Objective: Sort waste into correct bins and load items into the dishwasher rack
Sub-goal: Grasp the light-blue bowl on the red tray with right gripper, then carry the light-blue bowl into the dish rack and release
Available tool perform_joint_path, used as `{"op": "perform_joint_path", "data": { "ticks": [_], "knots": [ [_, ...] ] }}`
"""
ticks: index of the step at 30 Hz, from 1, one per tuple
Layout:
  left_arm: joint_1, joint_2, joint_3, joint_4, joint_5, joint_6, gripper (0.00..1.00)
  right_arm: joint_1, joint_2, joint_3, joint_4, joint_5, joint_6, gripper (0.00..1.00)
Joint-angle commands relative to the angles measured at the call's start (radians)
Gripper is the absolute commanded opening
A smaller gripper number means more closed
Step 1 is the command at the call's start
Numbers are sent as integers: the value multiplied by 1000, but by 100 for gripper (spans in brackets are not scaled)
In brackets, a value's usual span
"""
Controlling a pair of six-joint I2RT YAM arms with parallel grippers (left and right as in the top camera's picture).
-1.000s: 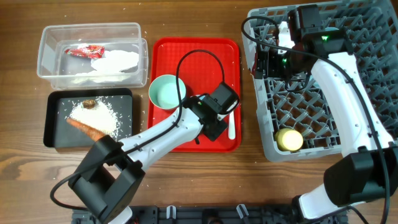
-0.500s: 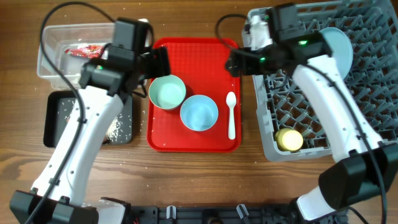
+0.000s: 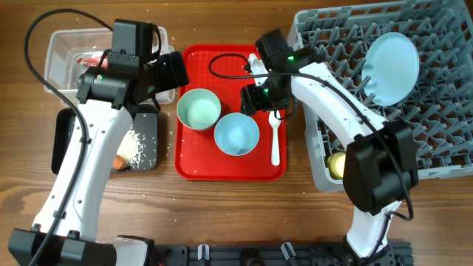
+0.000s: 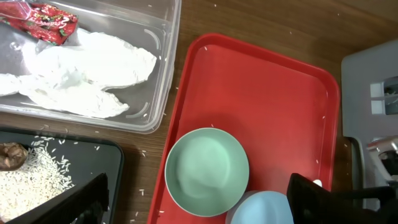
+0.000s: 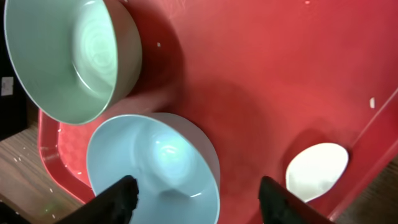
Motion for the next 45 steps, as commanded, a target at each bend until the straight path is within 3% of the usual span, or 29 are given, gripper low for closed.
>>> {"op": "perform_joint_path", "data": {
  "ticks": [1, 12, 13, 15, 19, 25, 31, 34, 37, 39, 42, 45],
  "knots": [
    [9, 9, -2, 2, 8, -9, 92, 5, 18, -2, -2, 9, 0, 57],
    [8, 9, -2, -10, 9, -10, 97, 7, 18, -161, 93, -3, 4, 51],
    [8, 9, -2, -10, 9, -10, 98, 7, 18, -176, 108, -3, 5, 48],
    [8, 9, -2, -10, 9, -10, 99, 7, 18, -207, 143, -2, 31, 28],
    [8, 9, -2, -10, 9, -9, 100, 7, 18, -211, 161, -3, 31, 4],
    [8, 9, -2, -10, 9, -9, 100, -8, 0, -162, 132, 15, 56, 4],
    [8, 9, -2, -10, 9, -9, 100, -121, -160, 24, -91, 395, 112, 4],
    [8, 9, -2, -10, 9, -9, 100, -214, -266, 51, -111, 606, 152, 4],
    [8, 9, -2, -10, 9, -9, 100, -256, -335, 51, -45, 1112, 211, 5],
    [8, 9, -2, -10, 9, -9, 100, -251, -331, 51, 84, 1363, 97, 4],
    [8, 9, -2, -10, 9, -9, 100, -249, -296, 51, 439, 1394, -355, 4],
    [8, 9, -2, -10, 9, -9, 100, -249, -241, 51, 683, 1395, -612, 4]
  ]
}}
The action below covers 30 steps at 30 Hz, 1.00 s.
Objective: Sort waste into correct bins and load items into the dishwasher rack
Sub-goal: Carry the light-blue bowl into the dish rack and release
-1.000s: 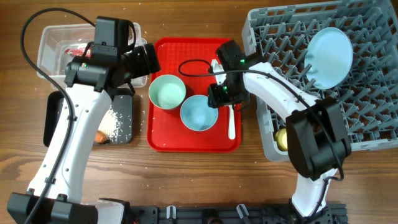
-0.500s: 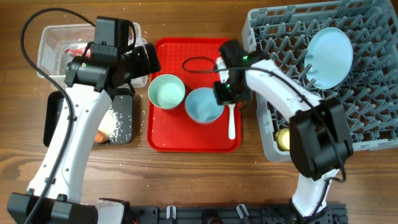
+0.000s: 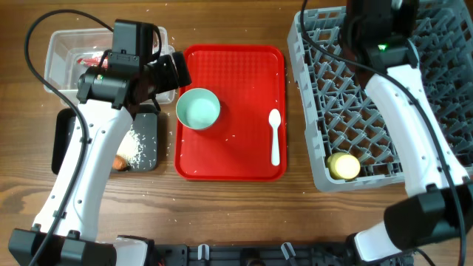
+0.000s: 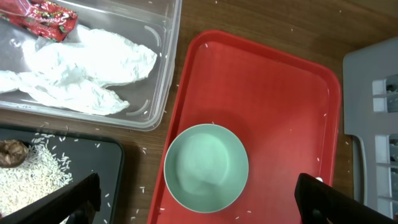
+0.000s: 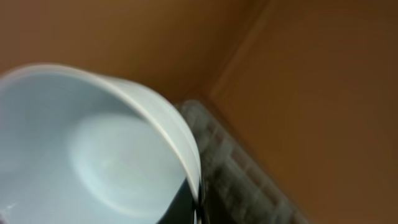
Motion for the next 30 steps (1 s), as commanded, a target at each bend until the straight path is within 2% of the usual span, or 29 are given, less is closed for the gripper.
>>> {"op": "perform_joint_path", "data": {
  "ticks": [1, 4, 7, 13, 17, 21, 30],
  "knots": [
    [8, 8, -2, -1, 8, -9, 100, 7, 106, 13, 198, 104, -505, 4],
    [8, 8, -2, -1, 9, -9, 100, 7, 202, 13, 314, 126, -718, 4],
    [8, 8, -2, -1, 9, -9, 100, 20, 313, 13, 407, 187, -848, 4],
    [8, 8, -2, -1, 8, -9, 100, 43, 411, 12, 412, 185, -842, 4],
    [8, 8, -2, -1, 8, -9, 100, 43, 423, -5, 412, 167, -829, 4],
    [8, 8, -2, -1, 9, -9, 100, 43, 428, -23, 389, 163, -749, 4],
    [8, 8, -2, -1, 9, -9, 100, 5, 451, -23, 370, 117, -732, 4]
  ]
}}
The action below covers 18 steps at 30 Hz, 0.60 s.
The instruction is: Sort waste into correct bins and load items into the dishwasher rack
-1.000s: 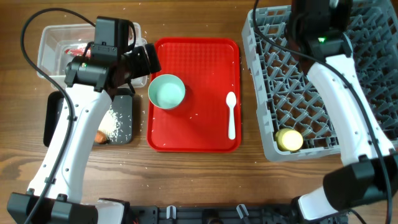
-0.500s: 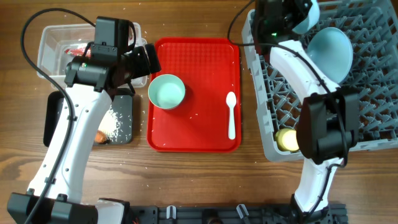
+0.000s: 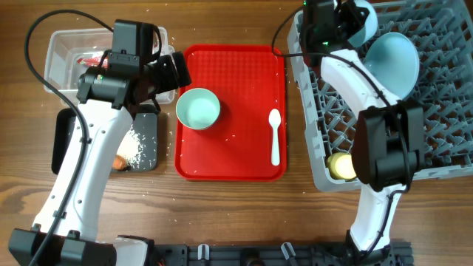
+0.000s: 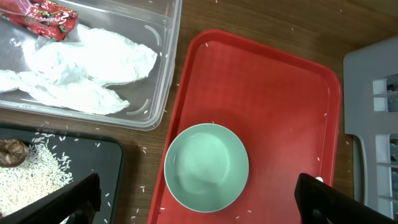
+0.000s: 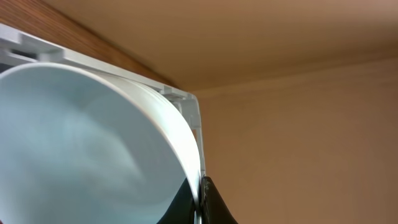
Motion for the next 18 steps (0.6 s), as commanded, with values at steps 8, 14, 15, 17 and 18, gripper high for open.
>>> {"op": "perform_joint_path", "data": {
  "ticks": [8, 14, 15, 17, 18],
  "knots": [
    [8, 8, -2, 1, 9, -9, 100, 33, 25, -8, -179, -130, 77, 4],
    [8, 8, -2, 1, 8, -9, 100, 96, 25, -8, -179, -58, 75, 62],
    [8, 8, -2, 1, 9, -9, 100, 118, 24, -8, -179, -39, 74, 79],
    [8, 8, -2, 1, 9, -9, 100, 150, 22, -8, -179, -37, 77, 91],
    [8, 8, -2, 1, 9, -9, 100, 171, 19, -8, -179, -38, 77, 95]
  ]
}}
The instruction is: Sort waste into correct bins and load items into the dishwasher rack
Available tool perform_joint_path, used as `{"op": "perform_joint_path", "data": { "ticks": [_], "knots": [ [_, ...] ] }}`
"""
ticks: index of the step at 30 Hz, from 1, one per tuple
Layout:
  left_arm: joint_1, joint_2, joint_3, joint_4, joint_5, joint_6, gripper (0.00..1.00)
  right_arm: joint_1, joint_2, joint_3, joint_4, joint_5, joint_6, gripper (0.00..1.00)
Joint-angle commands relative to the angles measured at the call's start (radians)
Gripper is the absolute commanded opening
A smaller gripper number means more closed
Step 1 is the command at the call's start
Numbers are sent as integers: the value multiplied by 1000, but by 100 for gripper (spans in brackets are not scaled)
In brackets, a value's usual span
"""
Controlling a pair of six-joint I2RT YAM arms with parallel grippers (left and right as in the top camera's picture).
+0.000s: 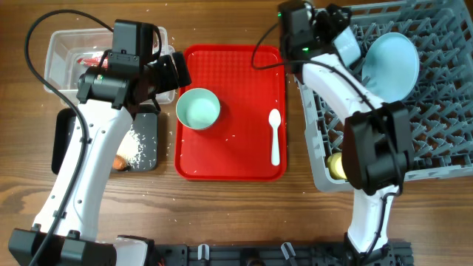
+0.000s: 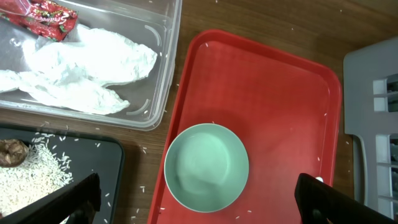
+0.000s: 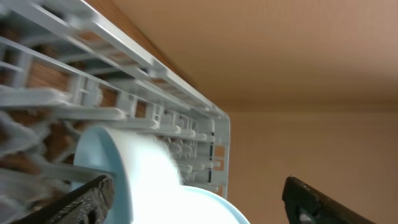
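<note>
A green bowl point(image 1: 198, 108) point(image 2: 206, 167) sits on the red tray point(image 1: 244, 66), with a white spoon point(image 1: 275, 137) to its right. My left gripper point(image 1: 171, 72) point(image 2: 196, 202) hangs open above the bowl, one finger on each side of it. A small light-blue bowl point(image 1: 346, 44) point(image 3: 143, 180) stands on edge in the back-left corner of the grey dishwasher rack point(image 1: 429, 133) point(image 3: 124, 68). My right gripper point(image 1: 297, 28) point(image 3: 199, 202) is open by that bowl, its fingers wide apart.
A larger blue dish point(image 1: 392, 55) leans in the rack to the right of the small bowl. A yellow item point(image 1: 336, 164) lies in the rack's front-left corner. At the left stand a clear bin point(image 2: 81, 62) with white paper and a red wrapper, and a black tray point(image 2: 37, 180) with rice.
My right gripper was shut on the rim of the light-blue bowl; now it is open and the bowl stands in the rack. The left arm has not moved.
My right gripper was open over the light-blue bowl on the tray beside the green one. Then the bowl was off the tray, gripped by its rim above the rack. Then it was at the rack's back-left corner, where it now stands released.
</note>
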Motion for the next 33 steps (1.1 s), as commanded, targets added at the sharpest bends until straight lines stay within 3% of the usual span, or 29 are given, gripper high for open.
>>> {"op": "perform_joint_path", "data": {
  "ticks": [1, 3, 5, 8, 11, 14, 19, 21, 23, 25, 26, 27, 33],
  "knots": [
    [8, 8, -2, 1, 8, -9, 100, 52, 16, -6, 2, 23, 11, 96],
    [8, 8, -2, 1, 8, -9, 100, 79, 3, -6, 0, 3, 45, 97],
    [8, 8, -2, 1, 8, -9, 100, 111, -43, -6, -83, -133, 176, 97],
    [8, 8, -2, 1, 8, -9, 100, 146, -131, -6, -294, -518, 420, 97],
    [8, 8, -2, 1, 8, -9, 100, 158, -220, -6, -460, -1084, 653, 100],
    [8, 8, -2, 1, 8, -9, 100, 156, -227, -6, -433, -1438, 916, 100],
    [8, 8, -2, 1, 8, -9, 100, 195, -98, -6, -383, -1490, 1208, 96],
    [8, 8, -2, 1, 8, -9, 100, 213, -9, -6, -386, -1510, 1326, 86],
    [8, 8, -2, 1, 8, -9, 100, 228, 56, -6, -406, -1543, 1411, 66],
    [8, 8, -2, 1, 8, -9, 100, 222, 74, -6, -449, -1485, 1504, 41],
    [8, 8, -2, 1, 8, -9, 100, 220, 76, -6, -452, -1481, 1510, 18],
    [8, 8, -2, 1, 8, -9, 100, 220, 76, -6, -452, -1482, 1511, 6],
    [8, 8, -2, 1, 8, -9, 100, 138, -64, -5, -467, -1434, 1419, 4]
  ]
}}
